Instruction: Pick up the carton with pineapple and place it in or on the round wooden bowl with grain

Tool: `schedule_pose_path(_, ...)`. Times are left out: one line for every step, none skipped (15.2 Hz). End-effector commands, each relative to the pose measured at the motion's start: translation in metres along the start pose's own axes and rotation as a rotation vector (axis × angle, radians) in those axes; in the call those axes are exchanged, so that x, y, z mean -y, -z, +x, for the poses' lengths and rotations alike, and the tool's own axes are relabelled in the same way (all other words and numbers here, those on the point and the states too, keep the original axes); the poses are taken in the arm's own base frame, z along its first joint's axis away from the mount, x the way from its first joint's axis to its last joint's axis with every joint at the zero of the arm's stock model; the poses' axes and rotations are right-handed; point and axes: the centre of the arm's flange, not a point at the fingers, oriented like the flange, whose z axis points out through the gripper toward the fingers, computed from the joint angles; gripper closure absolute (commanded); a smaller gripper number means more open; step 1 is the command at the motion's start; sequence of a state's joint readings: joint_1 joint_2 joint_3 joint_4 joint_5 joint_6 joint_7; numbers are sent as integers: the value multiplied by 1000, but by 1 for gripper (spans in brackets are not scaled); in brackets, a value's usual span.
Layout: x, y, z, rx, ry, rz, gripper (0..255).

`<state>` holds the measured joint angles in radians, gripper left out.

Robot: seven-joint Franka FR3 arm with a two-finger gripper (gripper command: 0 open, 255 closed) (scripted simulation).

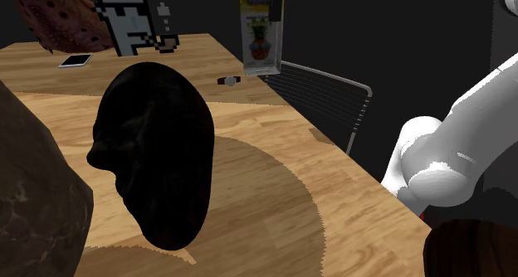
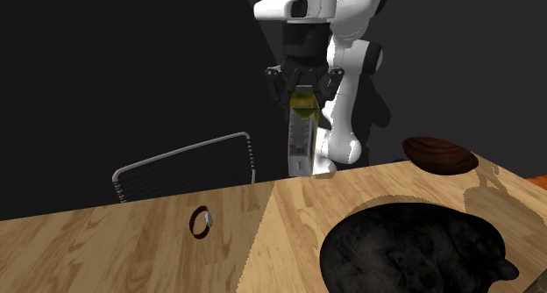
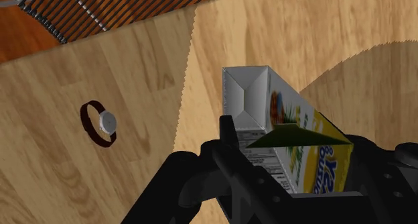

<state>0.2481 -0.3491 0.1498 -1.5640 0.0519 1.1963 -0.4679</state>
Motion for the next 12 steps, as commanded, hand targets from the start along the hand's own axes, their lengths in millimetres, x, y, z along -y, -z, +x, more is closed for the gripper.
schedule_pose_path(1,9,0,0,0,0,255)
schedule_pose_path(13,10,-5,0,0,0,255)
schedule_pose_path(25,11,-11,0,0,0,255)
schedule_pose_path(37,12,-16,0,0,0,255)
schedule_pose_path(49,13,-21,0,0,0,255)
schedule_pose_path(61,14,-26,0,0,0,255)
schedule_pose_path(73,14,-31,0,0,0,255)
schedule_pose_path(85,15,-37,0,0,0,255)
schedule_pose_path(97,16,-42,0,0,0,255)
schedule_pose_path(110,17,-47,0,0,0,255)
schedule_pose_path(122,18,-52,0,0,0,255)
schedule_pose_path(134,19,-57,0,0,0,255)
